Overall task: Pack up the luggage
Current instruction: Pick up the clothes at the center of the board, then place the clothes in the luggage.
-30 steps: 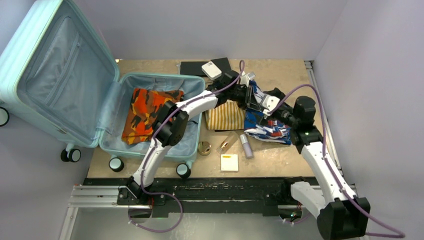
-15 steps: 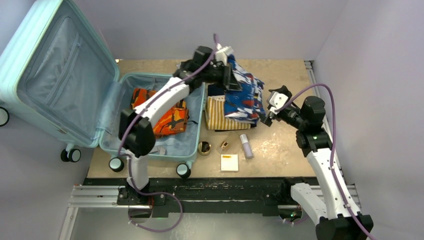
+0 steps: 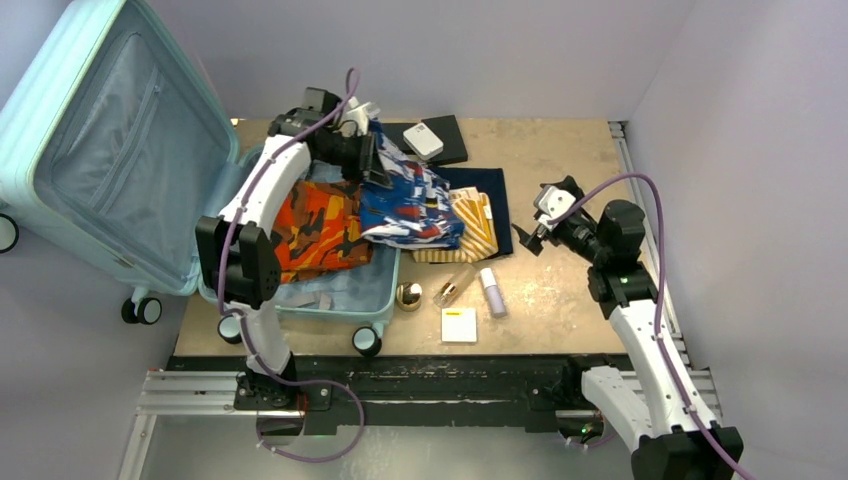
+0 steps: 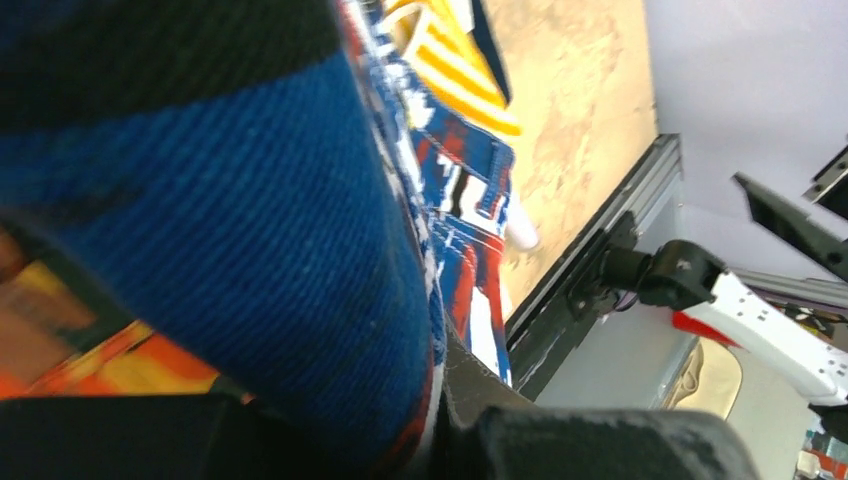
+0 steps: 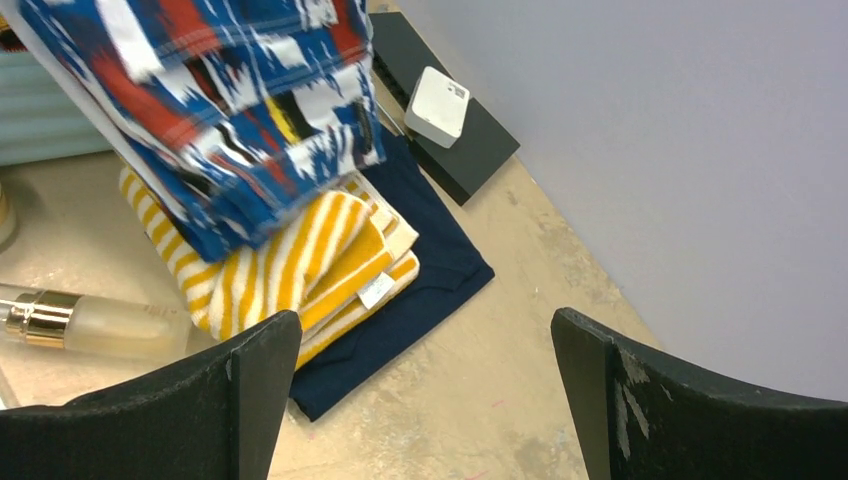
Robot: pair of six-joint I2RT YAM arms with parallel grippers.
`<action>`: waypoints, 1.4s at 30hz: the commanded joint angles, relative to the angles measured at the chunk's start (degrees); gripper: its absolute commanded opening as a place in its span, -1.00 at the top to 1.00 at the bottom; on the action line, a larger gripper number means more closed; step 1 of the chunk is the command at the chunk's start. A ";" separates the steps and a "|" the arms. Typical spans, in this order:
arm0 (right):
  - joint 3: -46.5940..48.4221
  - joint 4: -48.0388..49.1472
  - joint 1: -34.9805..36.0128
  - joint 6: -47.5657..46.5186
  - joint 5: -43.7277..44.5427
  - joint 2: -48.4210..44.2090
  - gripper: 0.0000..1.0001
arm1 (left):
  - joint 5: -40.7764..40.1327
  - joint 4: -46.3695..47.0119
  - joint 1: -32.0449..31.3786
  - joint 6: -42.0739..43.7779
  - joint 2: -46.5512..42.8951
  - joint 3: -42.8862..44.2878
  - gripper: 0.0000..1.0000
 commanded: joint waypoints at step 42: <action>-3.11 5.91 -0.13 0.13 1.56 -2.54 -0.98 | -26.58 -22.81 23.87 34.65 12.63 15.60 1.00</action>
